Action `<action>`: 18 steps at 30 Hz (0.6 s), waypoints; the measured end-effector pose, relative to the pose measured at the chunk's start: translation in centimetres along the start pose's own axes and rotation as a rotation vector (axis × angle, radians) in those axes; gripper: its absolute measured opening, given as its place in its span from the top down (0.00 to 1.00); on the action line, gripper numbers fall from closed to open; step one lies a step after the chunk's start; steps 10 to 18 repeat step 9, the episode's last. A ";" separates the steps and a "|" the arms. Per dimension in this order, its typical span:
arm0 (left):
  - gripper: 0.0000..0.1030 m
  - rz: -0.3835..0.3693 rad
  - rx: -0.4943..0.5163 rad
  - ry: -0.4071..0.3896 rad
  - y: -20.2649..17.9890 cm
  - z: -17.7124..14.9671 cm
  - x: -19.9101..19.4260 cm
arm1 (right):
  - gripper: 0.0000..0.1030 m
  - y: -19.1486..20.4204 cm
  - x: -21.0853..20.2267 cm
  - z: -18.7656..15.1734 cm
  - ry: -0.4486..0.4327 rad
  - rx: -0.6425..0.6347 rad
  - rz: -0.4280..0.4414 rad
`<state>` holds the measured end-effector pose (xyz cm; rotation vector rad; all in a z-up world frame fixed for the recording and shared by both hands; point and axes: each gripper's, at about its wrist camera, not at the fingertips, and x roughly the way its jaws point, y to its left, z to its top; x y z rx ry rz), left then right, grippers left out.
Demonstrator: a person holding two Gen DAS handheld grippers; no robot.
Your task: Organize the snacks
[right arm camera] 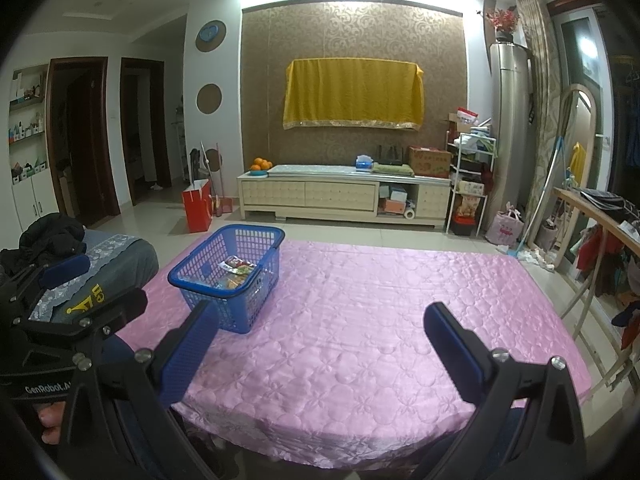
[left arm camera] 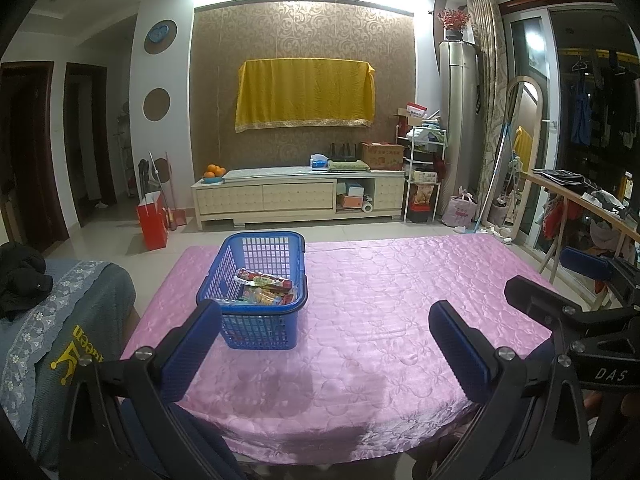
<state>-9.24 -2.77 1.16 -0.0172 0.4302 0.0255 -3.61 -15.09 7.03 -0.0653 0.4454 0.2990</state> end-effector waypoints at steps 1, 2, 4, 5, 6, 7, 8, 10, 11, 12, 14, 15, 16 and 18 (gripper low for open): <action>0.00 0.000 0.000 0.000 0.0 0.0 0.0 | 0.00 0.0 0.0 0.0 -0.002 -0.001 0.000; 0.00 0.000 0.001 0.001 0.0 0.0 0.0 | 0.00 0.0 0.0 0.0 -0.002 0.000 0.000; 0.00 0.000 0.000 0.001 0.0 0.0 0.0 | 0.00 0.1 0.0 -0.1 -0.001 0.000 0.002; 0.00 0.001 0.000 0.000 0.0 0.0 0.0 | 0.00 0.1 0.0 -0.1 -0.001 0.001 0.001; 0.00 0.002 -0.001 0.000 0.0 0.0 0.0 | 0.00 0.1 0.0 -0.1 -0.001 0.002 0.003; 0.00 0.004 0.001 0.000 -0.1 0.0 -0.1 | 0.00 0.1 0.0 -0.1 0.001 0.006 0.006; 0.00 0.005 0.001 0.000 -0.1 -0.1 -0.1 | 0.00 0.2 0.0 -0.1 0.001 0.009 0.007; 0.00 0.004 -0.001 0.001 -0.2 -0.1 -0.2 | 0.00 0.2 0.0 -0.1 0.001 0.009 0.007; 0.00 0.004 -0.001 0.001 -0.2 -0.1 -0.2 | 0.00 0.2 0.0 -0.1 0.001 0.009 0.007; 0.00 0.004 -0.001 0.001 -0.2 -0.1 -0.2 | 0.00 0.2 0.0 -0.1 0.001 0.009 0.007; 0.00 0.004 -0.001 0.001 -0.2 -0.1 -0.2 | 0.00 0.2 0.0 -0.1 0.001 0.009 0.007; 0.00 0.004 -0.001 0.001 -0.2 -0.1 -0.2 | 0.00 0.2 0.0 -0.1 0.001 0.009 0.007; 0.00 0.004 -0.001 0.001 -0.2 -0.1 -0.2 | 0.00 0.2 0.0 -0.1 0.001 0.009 0.007; 0.00 0.004 -0.001 0.001 -0.2 -0.1 -0.2 | 0.00 0.2 0.0 -0.1 0.001 0.009 0.007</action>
